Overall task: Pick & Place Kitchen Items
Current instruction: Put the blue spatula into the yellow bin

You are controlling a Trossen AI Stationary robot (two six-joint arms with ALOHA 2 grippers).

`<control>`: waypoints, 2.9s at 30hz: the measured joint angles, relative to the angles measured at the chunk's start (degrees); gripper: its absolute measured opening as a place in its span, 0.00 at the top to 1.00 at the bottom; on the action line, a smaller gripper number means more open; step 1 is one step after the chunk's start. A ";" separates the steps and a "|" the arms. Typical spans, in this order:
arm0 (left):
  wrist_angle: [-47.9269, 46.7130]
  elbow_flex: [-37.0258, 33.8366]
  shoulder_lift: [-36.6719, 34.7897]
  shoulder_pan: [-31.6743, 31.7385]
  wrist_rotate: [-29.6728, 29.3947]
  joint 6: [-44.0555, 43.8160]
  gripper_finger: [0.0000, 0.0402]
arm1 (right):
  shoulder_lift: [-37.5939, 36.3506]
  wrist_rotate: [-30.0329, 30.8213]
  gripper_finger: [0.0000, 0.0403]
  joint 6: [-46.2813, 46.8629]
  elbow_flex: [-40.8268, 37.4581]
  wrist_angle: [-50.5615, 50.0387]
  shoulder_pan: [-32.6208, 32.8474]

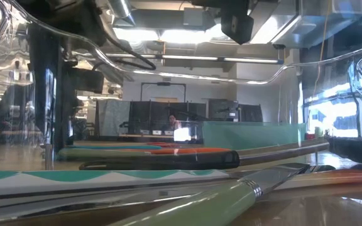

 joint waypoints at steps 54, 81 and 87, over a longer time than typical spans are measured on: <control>32.52 -0.68 -20.30 14.19 2.01 -14.64 0.96 | 0.09 6.97 0.82 12.01 0.06 37.31 -4.67; 56.02 -0.55 -31.23 9.79 5.47 -14.88 0.96 | 0.07 12.46 0.36 6.46 6.89 34.09 -13.85; 56.00 -0.55 -31.19 8.59 4.22 -14.59 0.96 | 0.09 12.60 0.37 2.34 12.14 25.24 -14.08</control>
